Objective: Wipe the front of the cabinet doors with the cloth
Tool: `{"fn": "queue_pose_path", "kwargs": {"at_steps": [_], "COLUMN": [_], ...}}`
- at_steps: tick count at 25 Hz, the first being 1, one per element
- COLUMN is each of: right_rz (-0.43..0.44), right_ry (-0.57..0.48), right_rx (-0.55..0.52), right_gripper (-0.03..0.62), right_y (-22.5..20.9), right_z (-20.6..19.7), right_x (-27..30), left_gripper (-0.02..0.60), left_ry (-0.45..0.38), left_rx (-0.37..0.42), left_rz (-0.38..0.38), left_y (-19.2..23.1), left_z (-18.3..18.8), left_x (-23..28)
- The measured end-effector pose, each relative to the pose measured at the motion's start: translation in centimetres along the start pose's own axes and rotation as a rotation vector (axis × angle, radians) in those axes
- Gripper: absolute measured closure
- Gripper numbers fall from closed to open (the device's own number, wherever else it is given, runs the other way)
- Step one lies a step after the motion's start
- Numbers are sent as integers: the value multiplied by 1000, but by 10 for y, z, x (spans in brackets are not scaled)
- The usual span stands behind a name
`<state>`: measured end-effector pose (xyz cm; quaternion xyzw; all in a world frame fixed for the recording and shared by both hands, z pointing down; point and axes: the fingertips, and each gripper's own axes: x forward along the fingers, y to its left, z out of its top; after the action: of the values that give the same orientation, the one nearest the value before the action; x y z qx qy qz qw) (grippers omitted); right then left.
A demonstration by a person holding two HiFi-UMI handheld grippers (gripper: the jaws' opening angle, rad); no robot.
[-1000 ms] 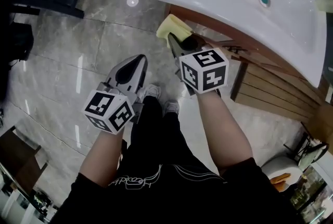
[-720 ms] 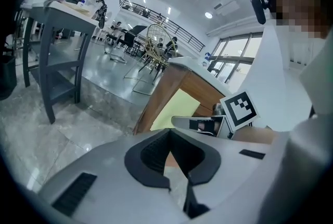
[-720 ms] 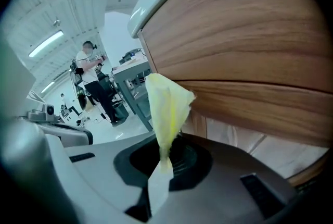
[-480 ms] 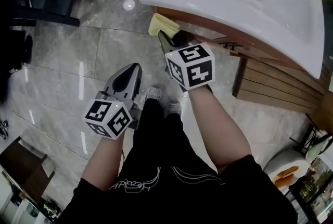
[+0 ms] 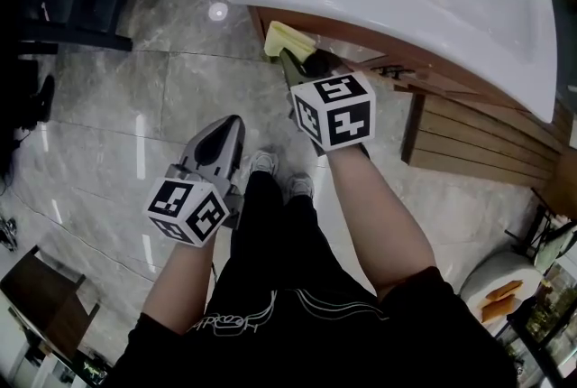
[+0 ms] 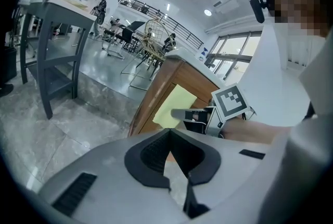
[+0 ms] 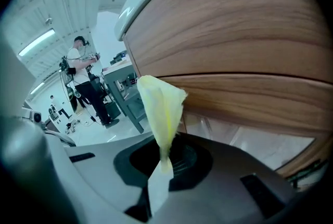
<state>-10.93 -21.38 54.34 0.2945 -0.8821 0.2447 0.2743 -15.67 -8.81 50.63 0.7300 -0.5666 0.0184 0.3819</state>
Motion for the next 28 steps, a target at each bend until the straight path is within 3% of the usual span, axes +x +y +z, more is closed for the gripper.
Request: {"fn": "queue_pose_path", "kwargs": {"at_steps": [17,28], "right_rz": [-170,-261], "right_ry": [-33,-83], "right_rx": [72,179], "right_gripper": [554,554], "right_y": [-76,-129], "right_z": [-25,-43], "right_x": [-60,-105], "left_gripper": [575,575], "left_ry": [59,92], "left_rx": [55,91], "left_rz": [-83,-125], "left_y": [-44,-75], "left_z": [-19,-35], "left_x": [24,40]}}
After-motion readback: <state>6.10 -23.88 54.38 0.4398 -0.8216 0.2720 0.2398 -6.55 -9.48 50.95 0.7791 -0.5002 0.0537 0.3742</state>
